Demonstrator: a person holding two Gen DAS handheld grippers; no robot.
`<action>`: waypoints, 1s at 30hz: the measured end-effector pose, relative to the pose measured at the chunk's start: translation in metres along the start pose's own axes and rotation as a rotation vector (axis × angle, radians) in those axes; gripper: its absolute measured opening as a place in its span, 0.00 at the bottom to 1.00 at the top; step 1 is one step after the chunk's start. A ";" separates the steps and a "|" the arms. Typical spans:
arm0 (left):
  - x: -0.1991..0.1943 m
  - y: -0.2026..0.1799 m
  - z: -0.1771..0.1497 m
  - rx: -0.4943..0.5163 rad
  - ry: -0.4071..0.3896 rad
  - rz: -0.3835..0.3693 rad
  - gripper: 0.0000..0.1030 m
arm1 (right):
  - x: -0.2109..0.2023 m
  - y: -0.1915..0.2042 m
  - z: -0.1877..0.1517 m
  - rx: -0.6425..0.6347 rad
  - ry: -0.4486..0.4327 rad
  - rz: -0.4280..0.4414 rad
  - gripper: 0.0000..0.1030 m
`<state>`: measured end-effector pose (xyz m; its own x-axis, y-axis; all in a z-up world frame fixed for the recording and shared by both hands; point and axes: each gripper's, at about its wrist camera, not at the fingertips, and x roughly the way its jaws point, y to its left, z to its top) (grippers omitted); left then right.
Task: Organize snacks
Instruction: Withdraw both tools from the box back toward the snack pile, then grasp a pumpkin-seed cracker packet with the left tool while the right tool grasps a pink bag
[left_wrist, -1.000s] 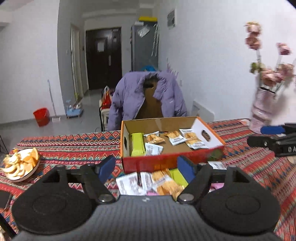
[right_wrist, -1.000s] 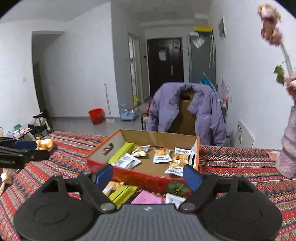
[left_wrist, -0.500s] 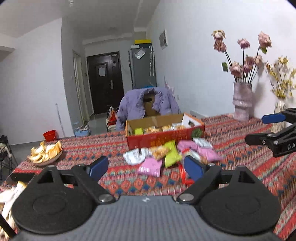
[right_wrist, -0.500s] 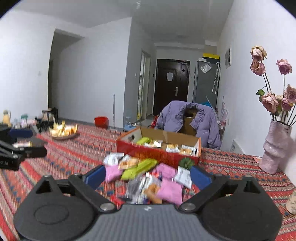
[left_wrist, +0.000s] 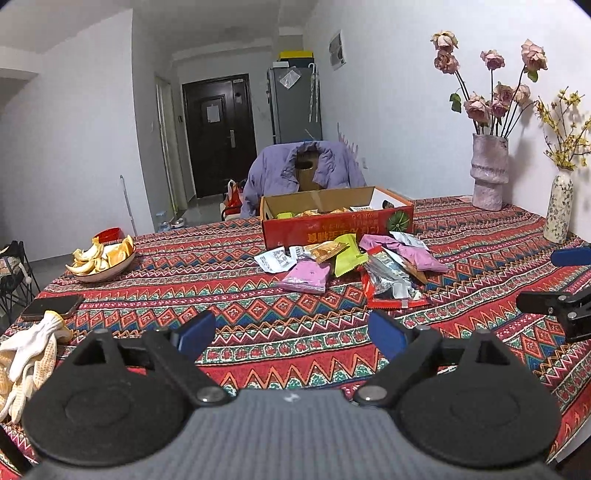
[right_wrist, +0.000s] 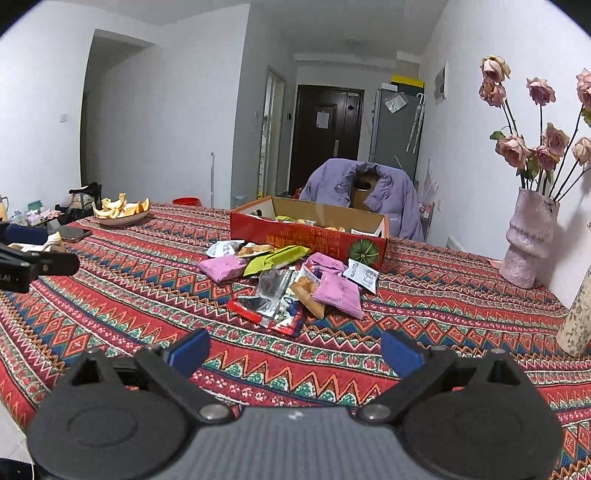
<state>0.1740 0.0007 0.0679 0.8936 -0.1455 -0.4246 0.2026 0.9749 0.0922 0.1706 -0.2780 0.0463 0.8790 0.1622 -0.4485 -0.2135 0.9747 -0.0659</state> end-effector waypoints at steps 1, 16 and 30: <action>0.002 0.000 0.000 -0.002 0.002 -0.001 0.88 | 0.001 -0.001 0.001 0.001 0.001 0.003 0.96; 0.063 -0.001 0.015 -0.058 0.087 -0.040 0.88 | 0.045 -0.037 0.017 0.126 0.013 0.018 0.96; 0.172 -0.008 0.067 -0.089 0.113 -0.038 0.88 | 0.129 -0.086 0.037 0.253 0.066 0.052 0.96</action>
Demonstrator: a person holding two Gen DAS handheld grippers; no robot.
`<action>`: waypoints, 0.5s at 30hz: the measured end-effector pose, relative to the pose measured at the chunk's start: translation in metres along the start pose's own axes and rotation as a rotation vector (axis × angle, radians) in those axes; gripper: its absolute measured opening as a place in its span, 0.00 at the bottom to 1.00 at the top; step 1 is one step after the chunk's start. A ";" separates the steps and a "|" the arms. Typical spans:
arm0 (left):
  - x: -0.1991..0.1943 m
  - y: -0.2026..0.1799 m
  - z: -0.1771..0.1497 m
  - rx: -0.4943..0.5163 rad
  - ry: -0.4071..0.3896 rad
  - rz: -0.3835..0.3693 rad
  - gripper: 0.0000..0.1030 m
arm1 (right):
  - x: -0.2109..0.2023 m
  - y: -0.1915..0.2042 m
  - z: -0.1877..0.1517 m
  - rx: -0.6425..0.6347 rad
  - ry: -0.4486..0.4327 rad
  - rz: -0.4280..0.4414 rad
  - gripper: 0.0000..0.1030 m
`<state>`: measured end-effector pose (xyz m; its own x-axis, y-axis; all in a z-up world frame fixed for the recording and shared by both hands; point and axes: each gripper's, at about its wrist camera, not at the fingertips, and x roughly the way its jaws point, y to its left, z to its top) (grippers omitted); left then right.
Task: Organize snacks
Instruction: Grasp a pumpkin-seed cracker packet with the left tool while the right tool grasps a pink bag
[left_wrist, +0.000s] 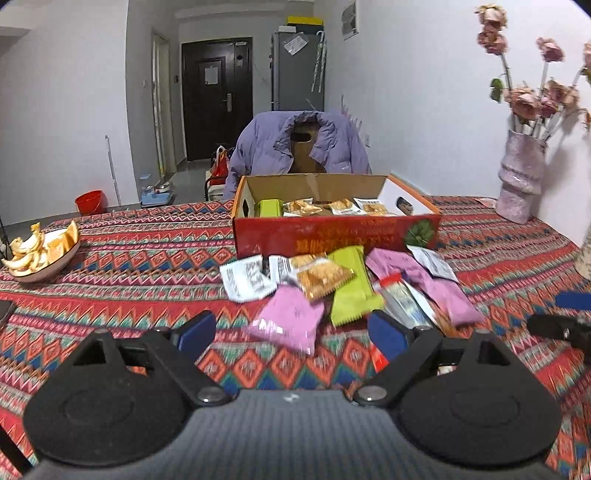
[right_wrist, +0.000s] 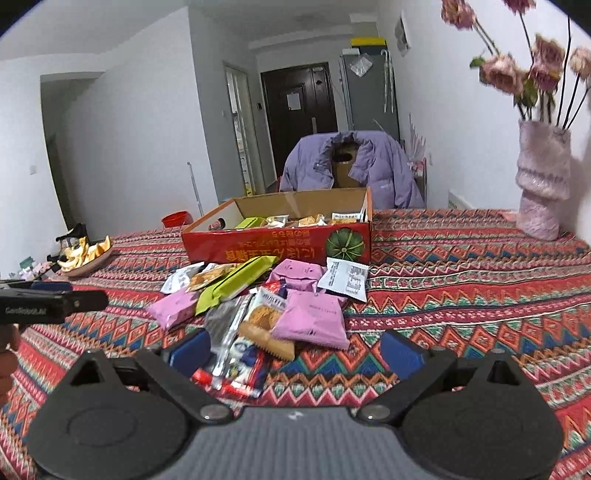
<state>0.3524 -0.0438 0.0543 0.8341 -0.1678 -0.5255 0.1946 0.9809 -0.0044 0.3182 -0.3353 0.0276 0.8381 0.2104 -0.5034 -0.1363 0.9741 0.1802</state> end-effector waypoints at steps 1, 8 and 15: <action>0.010 0.000 0.005 -0.007 0.002 -0.003 0.88 | 0.009 -0.003 0.003 0.010 0.007 0.003 0.95; 0.089 0.008 0.034 -0.117 0.076 -0.015 0.88 | 0.066 -0.015 0.017 0.040 0.024 -0.004 0.95; 0.151 0.004 0.048 -0.162 0.147 -0.032 0.88 | 0.115 -0.025 0.023 0.082 0.066 0.010 0.94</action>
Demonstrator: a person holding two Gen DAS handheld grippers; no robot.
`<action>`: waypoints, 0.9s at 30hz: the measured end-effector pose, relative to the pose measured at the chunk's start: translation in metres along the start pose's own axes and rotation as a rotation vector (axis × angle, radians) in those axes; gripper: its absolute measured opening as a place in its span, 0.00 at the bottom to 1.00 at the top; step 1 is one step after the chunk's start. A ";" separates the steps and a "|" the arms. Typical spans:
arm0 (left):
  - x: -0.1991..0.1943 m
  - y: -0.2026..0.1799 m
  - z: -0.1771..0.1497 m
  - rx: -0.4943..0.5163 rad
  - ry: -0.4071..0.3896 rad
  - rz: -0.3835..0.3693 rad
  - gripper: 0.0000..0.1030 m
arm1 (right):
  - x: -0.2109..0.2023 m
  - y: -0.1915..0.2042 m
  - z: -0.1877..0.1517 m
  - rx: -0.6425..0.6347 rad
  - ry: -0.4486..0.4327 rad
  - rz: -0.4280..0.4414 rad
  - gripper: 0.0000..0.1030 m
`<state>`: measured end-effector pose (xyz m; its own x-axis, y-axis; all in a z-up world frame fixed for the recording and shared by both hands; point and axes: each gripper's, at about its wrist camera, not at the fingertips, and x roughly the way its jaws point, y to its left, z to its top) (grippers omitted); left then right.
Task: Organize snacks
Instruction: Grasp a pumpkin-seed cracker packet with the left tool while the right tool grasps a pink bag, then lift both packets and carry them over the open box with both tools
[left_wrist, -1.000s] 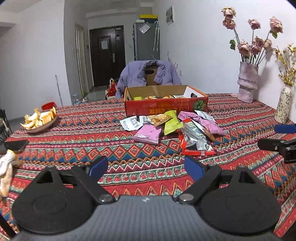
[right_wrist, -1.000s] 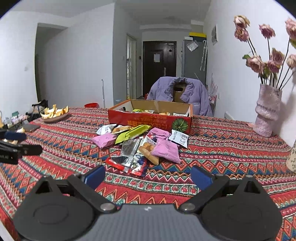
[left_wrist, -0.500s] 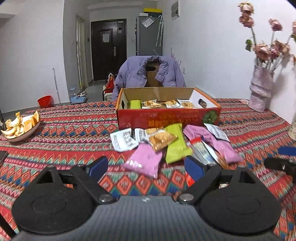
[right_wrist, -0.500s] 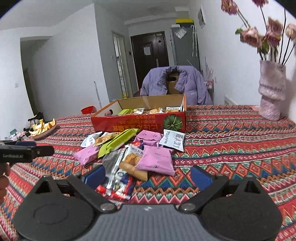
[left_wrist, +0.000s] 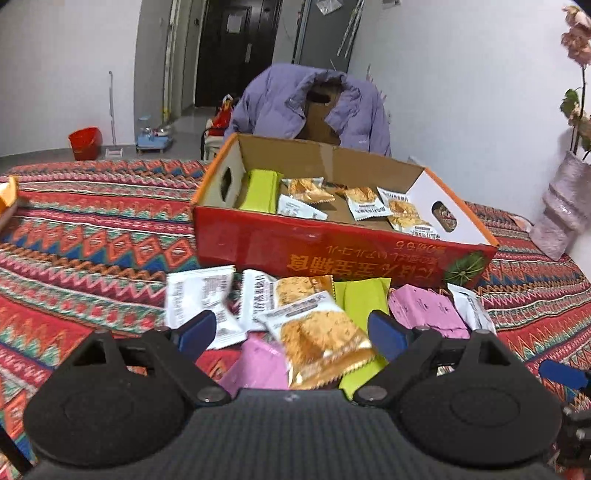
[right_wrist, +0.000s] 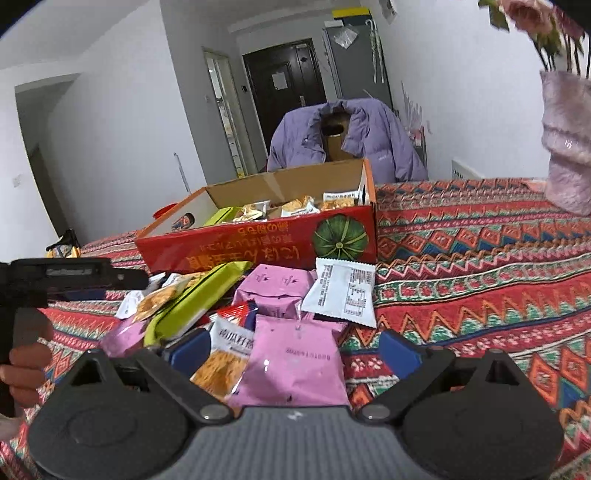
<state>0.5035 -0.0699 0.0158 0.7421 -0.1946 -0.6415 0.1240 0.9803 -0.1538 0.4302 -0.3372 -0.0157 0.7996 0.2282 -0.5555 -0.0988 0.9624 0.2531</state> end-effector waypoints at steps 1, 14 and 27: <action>0.006 -0.001 0.001 -0.006 0.001 0.001 0.88 | 0.006 -0.001 -0.001 0.006 0.006 0.003 0.94; 0.033 0.002 -0.010 -0.066 0.024 0.004 0.55 | 0.029 -0.004 -0.013 0.009 0.022 -0.020 0.71; 0.023 -0.002 -0.012 0.030 0.013 0.053 0.43 | 0.010 -0.003 -0.020 -0.069 0.043 -0.080 0.60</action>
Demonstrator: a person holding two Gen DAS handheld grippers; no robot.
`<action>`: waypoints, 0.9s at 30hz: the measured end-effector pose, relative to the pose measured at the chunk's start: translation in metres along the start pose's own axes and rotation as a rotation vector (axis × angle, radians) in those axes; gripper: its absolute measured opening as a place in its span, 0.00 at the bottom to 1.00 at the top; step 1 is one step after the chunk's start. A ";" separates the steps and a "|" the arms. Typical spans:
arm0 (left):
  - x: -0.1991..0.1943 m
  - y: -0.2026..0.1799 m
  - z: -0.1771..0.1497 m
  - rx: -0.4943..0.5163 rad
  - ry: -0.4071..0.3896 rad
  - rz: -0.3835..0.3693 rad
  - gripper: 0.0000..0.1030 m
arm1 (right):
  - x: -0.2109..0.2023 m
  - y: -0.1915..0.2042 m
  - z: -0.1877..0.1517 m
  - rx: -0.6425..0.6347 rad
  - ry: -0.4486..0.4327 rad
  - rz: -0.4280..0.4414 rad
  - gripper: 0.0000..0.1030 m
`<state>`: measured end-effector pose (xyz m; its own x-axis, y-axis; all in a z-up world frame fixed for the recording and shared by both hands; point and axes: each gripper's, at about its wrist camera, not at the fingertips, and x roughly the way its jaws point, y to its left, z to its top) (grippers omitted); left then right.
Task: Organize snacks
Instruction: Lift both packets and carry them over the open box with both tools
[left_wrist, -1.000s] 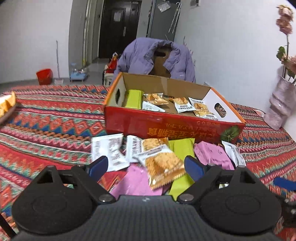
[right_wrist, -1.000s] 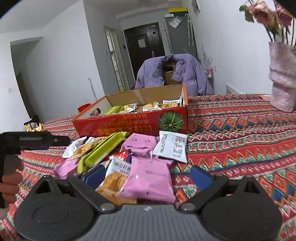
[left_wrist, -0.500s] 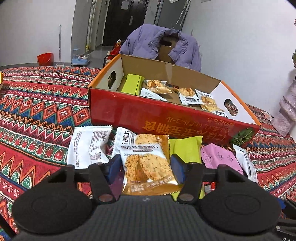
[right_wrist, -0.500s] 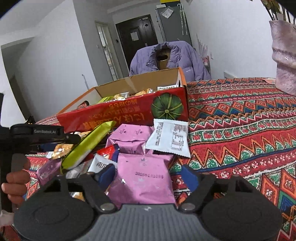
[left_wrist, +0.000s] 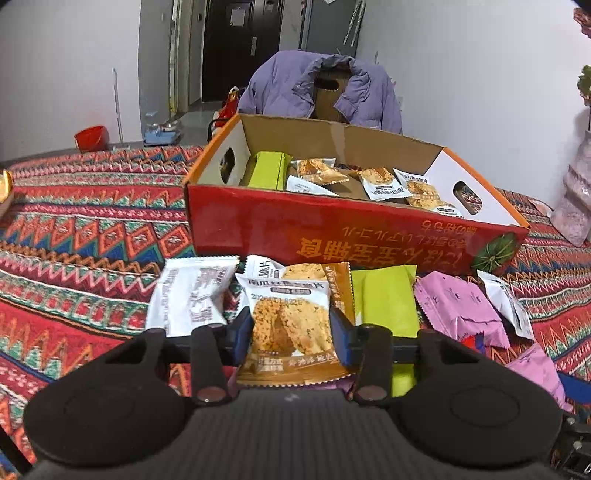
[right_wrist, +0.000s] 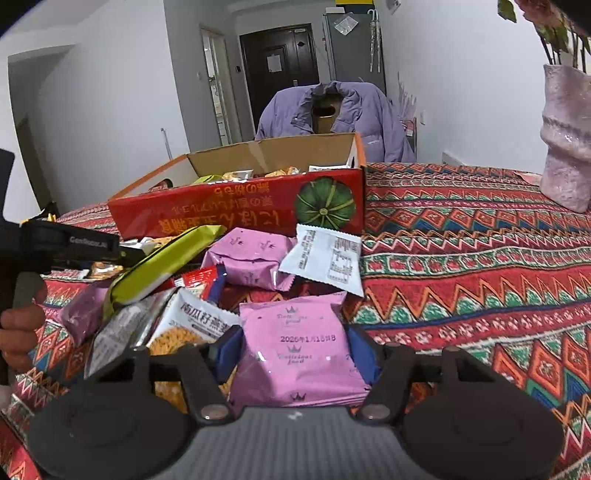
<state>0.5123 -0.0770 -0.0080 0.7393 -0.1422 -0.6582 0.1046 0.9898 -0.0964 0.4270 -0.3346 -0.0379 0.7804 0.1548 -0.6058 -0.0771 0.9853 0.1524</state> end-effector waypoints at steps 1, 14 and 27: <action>-0.005 0.000 -0.001 0.005 -0.008 0.002 0.42 | -0.003 0.000 -0.001 0.001 -0.004 -0.001 0.60; -0.153 0.012 -0.046 -0.015 -0.106 -0.048 0.42 | -0.093 0.022 -0.018 -0.031 -0.082 0.031 0.60; -0.244 0.034 -0.111 -0.071 -0.114 -0.068 0.42 | -0.169 0.058 -0.056 -0.071 -0.108 0.059 0.60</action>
<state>0.2621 -0.0094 0.0664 0.8033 -0.2042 -0.5595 0.1130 0.9746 -0.1934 0.2561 -0.2995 0.0293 0.8350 0.2079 -0.5094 -0.1655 0.9779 0.1279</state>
